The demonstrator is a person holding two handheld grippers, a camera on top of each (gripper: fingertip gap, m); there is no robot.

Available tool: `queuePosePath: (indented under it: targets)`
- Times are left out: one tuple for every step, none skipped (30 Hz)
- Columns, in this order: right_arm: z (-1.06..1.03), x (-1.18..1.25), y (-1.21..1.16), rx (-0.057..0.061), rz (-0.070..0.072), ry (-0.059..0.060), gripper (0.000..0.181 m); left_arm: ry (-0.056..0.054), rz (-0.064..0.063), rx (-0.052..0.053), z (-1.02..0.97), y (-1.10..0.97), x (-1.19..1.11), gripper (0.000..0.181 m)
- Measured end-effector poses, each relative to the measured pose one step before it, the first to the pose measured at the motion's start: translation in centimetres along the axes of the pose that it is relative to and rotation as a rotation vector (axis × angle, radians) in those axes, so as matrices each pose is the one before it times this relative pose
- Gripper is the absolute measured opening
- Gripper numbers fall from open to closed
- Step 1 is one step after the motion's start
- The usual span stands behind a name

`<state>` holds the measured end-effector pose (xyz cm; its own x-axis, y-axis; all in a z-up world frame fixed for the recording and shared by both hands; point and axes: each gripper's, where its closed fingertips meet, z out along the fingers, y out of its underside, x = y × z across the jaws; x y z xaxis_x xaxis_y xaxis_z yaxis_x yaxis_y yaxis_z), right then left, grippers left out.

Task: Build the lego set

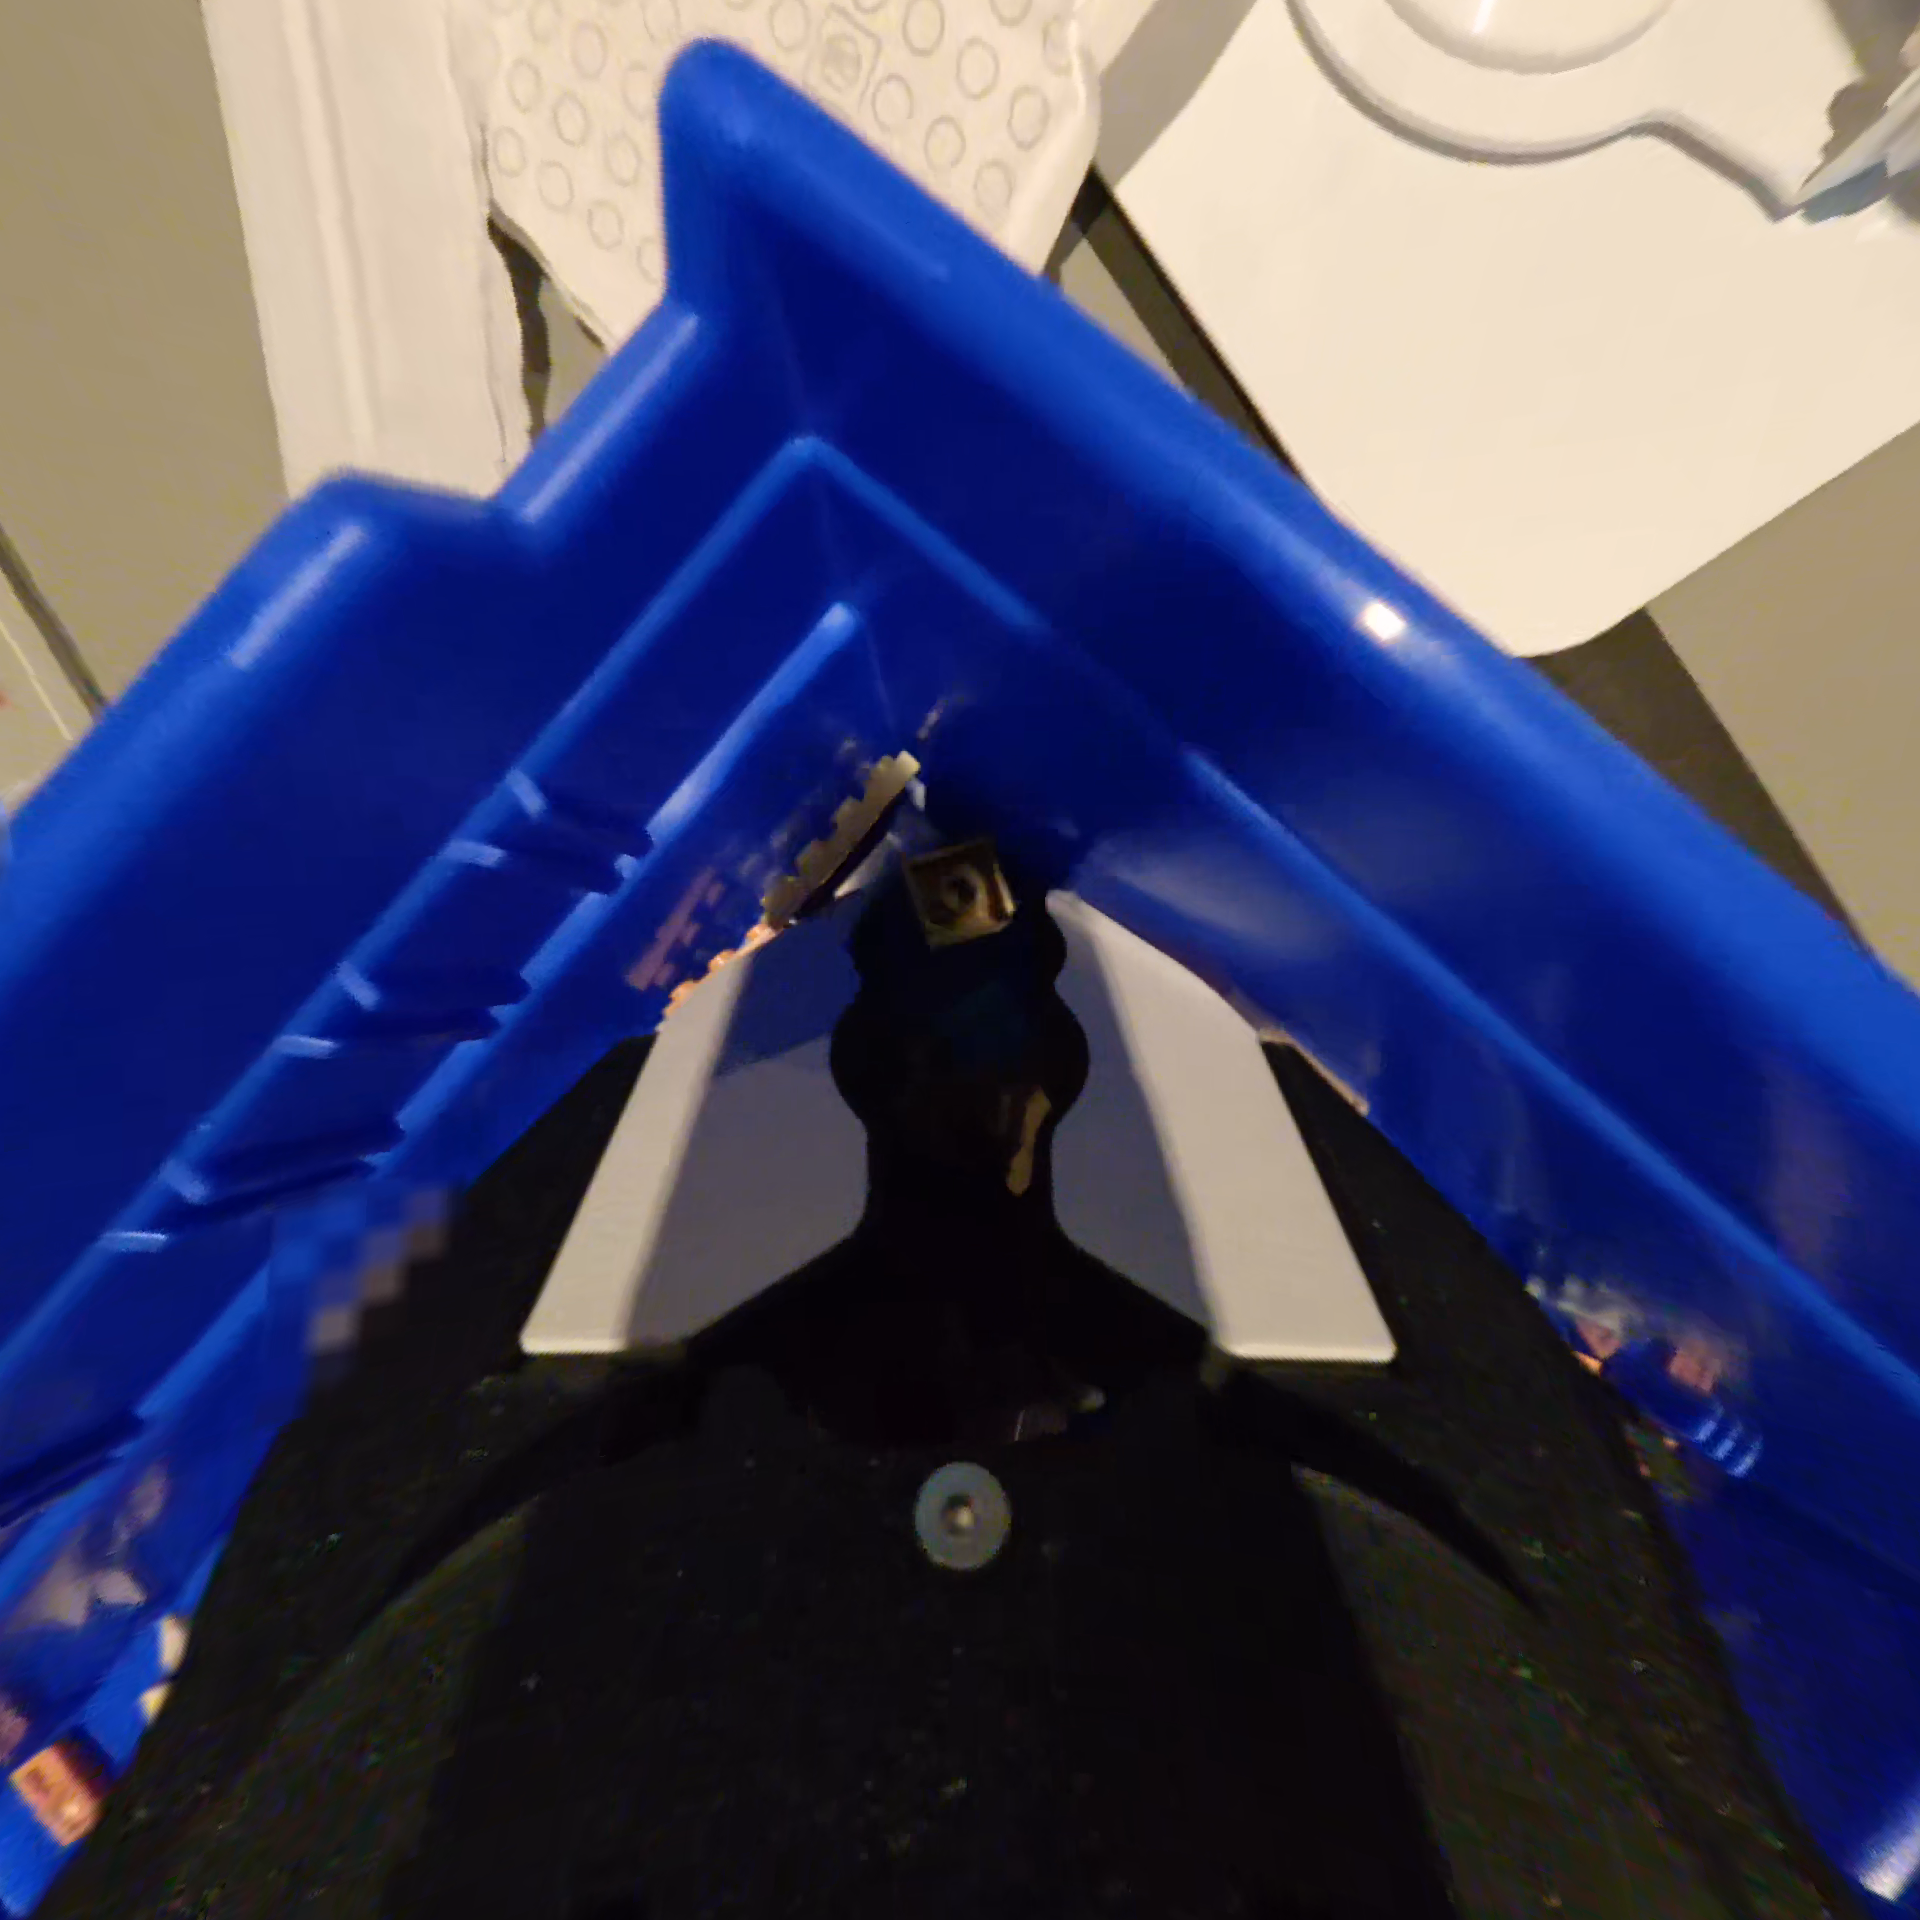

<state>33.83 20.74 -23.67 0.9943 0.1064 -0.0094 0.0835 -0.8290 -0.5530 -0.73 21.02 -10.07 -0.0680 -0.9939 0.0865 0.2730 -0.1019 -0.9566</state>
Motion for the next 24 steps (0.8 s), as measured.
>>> queuePosePath:
  targets:
    - [0.048,0.025,-0.047,0.0044,-0.0165,0.0146,0.023,0.0001,0.0008,0.0003,-0.007,-0.006,0.006,0.011]
    - [0.045,-0.151,-0.104,0.0068,0.0032,-0.003,0.021,0.0003,0.0008,0.0,0.001,0.002,0.017,0.011]
    - [0.051,-0.258,-0.054,0.0047,0.0051,-0.014,0.019,0.0005,0.0007,-0.0004,0.01,0.001,0.021,0.011]
    - [0.028,-0.102,-0.057,0.006,0.0015,-0.0037,0.018,0.0008,0.0007,-0.0006,0.006,0.013,0.025,0.011]
    - [-0.011,-0.019,-0.005,0.001,-0.0014,-0.0005,0.017,0.0009,0.0,-0.0011,0.014,0.01,0.011,0.011]
    - [-0.007,-0.01,0.012,-0.0005,-0.003,0.0,0.017,0.0011,-0.0006,-0.001,0.012,0.018,0.017,0.011]
    - [-0.007,-0.012,0.014,-0.0011,-0.0071,0.0021,0.017,0.0006,-0.0007,-0.0002,0.008,0.004,0.002,0.011]
    - [-0.034,0.006,0.035,-0.0015,-0.0079,0.0049,0.017,-0.0001,-0.0005,0.0004,-0.007,-0.009,-0.007,0.011]
    - [-0.044,0.009,0.023,0.0003,-0.011,0.0076,0.017,0.0,-0.0004,0.0007,-0.005,-0.012,0.003,0.011]
    - [-0.119,0.065,0.037,0.0015,-0.0087,0.0115,0.017,-0.0002,0.0,0.0009,-0.003,-0.013,0.007,0.011]
    - [-0.261,0.125,0.013,0.0021,-0.0012,0.0151,0.016,-0.0002,0.0006,0.0009,-0.015,-0.007,0.004,0.011]
    - [-0.516,0.108,-0.082,0.0092,0.0025,0.0147,0.016,-0.0002,0.0007,0.0005,-0.005,-0.008,0.013,0.011]
    - [-0.801,0.072,-0.131,0.0146,0.0022,0.0181,0.016,-0.0003,0.0003,0.0,0.0,0.0,-0.006,0.011]
    - [-1.08,0.077,-0.119,0.0185,0.0005,0.024,0.016,-0.0001,-0.0003,-0.0004,0.009,-0.001,0.0,0.011]
    - [-1.332,0.014,-0.083,0.0224,0.004,0.0257,0.017,-0.0002,-0.0008,-0.0001,-0.001,0.0,-0.007,0.011]
    - [-1.592,-0.185,-0.172,0.0354,0.0078,0.0172,0.017,-0.0002,-0.0014,0.0001,0.0,-0.003,-0.012,0.011]
    - [-1.845,-0.496,-0.349,0.0516,0.0135,0.0018,0.017,-0.0002,-0.0019,-0.0005,0.014,0.009,-0.021,0.011]
    - [-2.034,-0.889,-0.59,0.0687,0.021,-0.0175,0.017,-0.0001,-0.0016,-0.001,0.004,0.003,-0.02,0.011]
    - [-2.169,-1.466,-0.918,0.0865,0.0293,-0.0479,0.016,0.0009,-0.0007,-0.0005,0.005,0.009,0.006,0.011]
    - [-2.172,-2.169,-1.349,0.1096,0.034,-0.0809,0.017,0.0022,0.0004,0.0006,0.005,-0.007,0.036,0.011]
    - [-2.017,-2.484,-1.616,0.1205,0.0398,-0.0864,0.016,0.0031,0.002,0.0029,0.01,-0.028,0.055,0.011]
    - [-1.682,-2.601,-1.623,0.1179,0.0386,-0.08,0.016,0.003,0.0041,0.004,0.057,-0.028,0.066,0.011]
    - [-1.277,-2.73,-1.539,0.114,0.0365,-0.0849,0.016,0.0039,0.0055,-0.0024,0.111,0.045,0.094,0.011]
    - [-0.914,-2.676,-1.483,0.1216,0.0394,-0.0859,0.016,0.0086,0.0077,-0.0083,0.157,0.118,0.184,0.011]
